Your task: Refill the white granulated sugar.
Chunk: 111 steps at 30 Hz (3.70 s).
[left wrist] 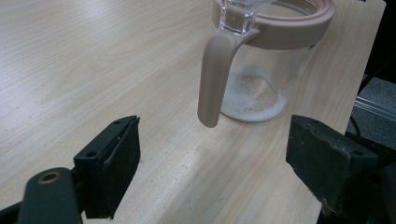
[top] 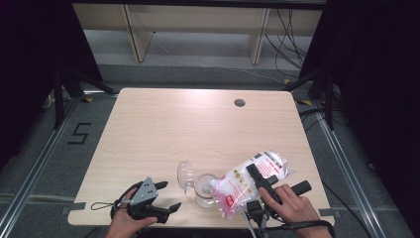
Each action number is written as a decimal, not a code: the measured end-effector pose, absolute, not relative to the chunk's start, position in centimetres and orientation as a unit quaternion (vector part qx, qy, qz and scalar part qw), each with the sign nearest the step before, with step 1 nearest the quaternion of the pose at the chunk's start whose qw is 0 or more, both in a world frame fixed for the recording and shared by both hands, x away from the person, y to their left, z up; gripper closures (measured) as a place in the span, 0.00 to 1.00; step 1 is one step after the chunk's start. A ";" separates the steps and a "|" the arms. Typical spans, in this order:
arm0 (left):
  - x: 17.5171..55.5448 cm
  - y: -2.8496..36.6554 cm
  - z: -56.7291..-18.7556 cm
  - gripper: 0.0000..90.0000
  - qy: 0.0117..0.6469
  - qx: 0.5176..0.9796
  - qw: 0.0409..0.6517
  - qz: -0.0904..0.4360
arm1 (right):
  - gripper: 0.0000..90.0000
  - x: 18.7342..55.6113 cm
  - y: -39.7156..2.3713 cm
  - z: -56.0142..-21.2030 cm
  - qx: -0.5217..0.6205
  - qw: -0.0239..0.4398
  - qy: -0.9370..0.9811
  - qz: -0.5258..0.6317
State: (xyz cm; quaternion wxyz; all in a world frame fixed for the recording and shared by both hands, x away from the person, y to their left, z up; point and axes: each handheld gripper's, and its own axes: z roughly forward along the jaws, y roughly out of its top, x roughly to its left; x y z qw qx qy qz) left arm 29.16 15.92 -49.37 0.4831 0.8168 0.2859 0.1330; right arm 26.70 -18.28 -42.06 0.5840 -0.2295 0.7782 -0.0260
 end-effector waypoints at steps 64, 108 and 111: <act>29.1 15.8 -49.4 0.19 0.289 0.814 0.487 0.132 | 0.57 26.6 -18.5 -41.8 -0.232 0.584 0.777 -0.038; 29.1 15.8 -49.4 0.19 0.289 0.813 0.488 0.132 | 0.58 26.6 -18.7 -41.6 -0.236 0.584 0.776 -0.037; 29.1 15.8 -49.4 0.19 0.289 0.813 0.488 0.131 | 0.58 26.7 -18.7 -41.6 -0.242 0.580 0.777 -0.040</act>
